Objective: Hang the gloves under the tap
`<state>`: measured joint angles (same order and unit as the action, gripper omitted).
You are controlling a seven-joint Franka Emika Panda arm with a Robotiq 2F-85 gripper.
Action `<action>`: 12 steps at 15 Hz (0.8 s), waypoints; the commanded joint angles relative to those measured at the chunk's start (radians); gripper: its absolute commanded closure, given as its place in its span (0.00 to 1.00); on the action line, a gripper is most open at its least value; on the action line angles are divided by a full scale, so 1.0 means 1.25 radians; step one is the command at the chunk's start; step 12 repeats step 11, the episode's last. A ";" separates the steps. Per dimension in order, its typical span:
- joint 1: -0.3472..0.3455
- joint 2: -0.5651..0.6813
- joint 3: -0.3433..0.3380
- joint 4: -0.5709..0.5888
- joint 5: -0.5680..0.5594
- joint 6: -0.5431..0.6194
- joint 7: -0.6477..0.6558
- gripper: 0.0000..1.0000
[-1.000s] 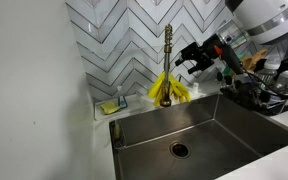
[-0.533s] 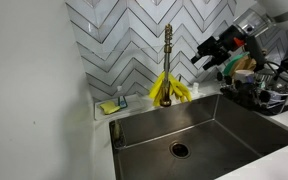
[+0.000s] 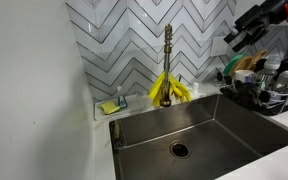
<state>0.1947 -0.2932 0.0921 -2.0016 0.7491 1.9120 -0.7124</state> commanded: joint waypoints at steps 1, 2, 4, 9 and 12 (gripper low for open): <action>-0.013 -0.050 -0.020 0.002 -0.043 -0.044 -0.010 0.00; -0.014 -0.057 -0.024 0.006 -0.049 -0.048 -0.011 0.00; -0.013 -0.070 -0.030 0.011 -0.065 -0.049 -0.010 0.00; -0.005 -0.061 -0.033 0.016 -0.049 -0.028 0.000 0.00; -0.005 -0.061 -0.033 0.015 -0.050 -0.028 0.000 0.00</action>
